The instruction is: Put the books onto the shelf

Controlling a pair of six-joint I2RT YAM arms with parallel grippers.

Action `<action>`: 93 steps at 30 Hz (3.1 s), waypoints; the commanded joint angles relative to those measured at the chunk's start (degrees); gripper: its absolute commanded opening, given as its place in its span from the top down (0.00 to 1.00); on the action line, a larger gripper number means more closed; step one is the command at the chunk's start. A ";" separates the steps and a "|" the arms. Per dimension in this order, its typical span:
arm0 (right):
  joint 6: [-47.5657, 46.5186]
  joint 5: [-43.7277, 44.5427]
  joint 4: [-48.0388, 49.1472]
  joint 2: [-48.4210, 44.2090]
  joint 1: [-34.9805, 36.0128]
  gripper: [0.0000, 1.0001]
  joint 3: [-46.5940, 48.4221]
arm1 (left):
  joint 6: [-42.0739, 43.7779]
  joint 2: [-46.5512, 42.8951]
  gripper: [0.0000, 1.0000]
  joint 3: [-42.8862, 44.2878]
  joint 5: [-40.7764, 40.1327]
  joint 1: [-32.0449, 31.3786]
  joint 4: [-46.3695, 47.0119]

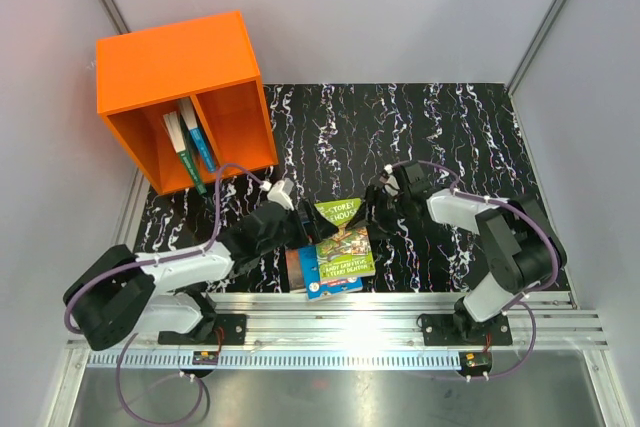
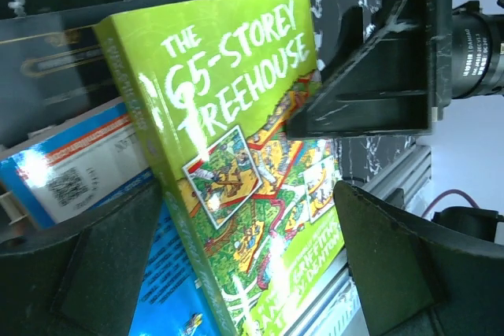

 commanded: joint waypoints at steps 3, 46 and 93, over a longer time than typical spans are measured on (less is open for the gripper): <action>-0.70 -0.59 -0.70 -3.38 0.32 0.58 0.94 | -2.04 4.18 0.06 3.39 1.68 -3.02 5.56; 13.27 -19.75 -0.62 -32.57 10.42 1.00 17.99 | 27.58 -14.62 0.15 40.13 52.99 19.47 -44.72; -20.12 14.71 -41.75 -14.55 10.16 0.00 29.86 | 36.89 -11.47 1.00 53.49 -37.79 27.81 -91.04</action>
